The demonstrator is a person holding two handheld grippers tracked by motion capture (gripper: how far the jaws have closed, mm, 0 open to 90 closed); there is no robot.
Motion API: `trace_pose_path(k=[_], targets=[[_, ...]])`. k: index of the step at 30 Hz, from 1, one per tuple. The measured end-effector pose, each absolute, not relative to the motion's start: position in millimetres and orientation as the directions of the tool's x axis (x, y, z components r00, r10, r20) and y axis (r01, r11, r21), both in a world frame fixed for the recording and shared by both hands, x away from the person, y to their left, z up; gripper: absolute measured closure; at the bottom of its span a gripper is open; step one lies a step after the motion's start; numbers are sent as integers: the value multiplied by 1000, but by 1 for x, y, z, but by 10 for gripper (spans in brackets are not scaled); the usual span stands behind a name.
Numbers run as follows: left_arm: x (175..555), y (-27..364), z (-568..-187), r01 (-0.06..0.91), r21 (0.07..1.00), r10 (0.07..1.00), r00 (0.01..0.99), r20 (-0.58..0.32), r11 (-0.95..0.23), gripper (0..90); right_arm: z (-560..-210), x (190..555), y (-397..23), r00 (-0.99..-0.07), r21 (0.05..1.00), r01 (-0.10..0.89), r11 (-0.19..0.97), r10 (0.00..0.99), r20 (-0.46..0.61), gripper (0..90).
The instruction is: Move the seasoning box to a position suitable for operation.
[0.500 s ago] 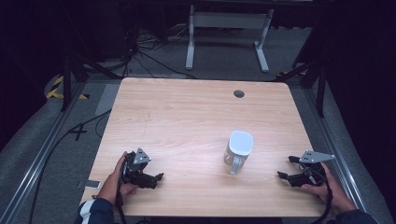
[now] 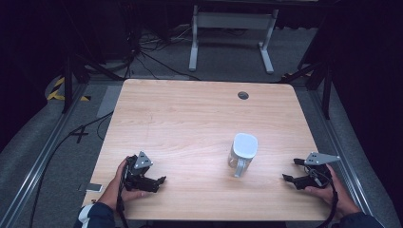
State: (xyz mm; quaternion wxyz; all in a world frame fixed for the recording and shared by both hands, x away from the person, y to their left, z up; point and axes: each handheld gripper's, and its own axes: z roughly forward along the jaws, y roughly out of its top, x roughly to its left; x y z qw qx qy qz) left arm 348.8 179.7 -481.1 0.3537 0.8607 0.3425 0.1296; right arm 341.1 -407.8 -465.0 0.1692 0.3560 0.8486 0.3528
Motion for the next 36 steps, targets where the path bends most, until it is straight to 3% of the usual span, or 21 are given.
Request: trace_pose_path(k=[2,6,7,10,23,28,36], targets=[[351,179,-481,485,696,664,748,-15,-530,49,-464,342,-409,-677,726,488,485,735,-37,249],[353,178,-481,481,697,661,751,-14,-532,40,-463,344,-410,-670,729,491,476,742,-33,293],[353,178,-481,484,694,662,750,-14,-534,40,-462,344,-410,-676,730,485,481,736,-36,361],[352,177,-479,482,694,661,750,-13,-534,66,-459,344,-409,-676,730,474,491,735,-55,425],[364,159,-467,436,721,618,786,-14,-539,317,-438,360,-410,-668,751,463,471,742,-53,609],[371,143,-451,385,767,579,815,-21,-514,457,-429,370,-410,-678,769,439,464,733,-56,763],[383,110,-429,322,803,530,848,-9,-501,535,-407,388,-397,-683,798,386,464,725,-91,848]])
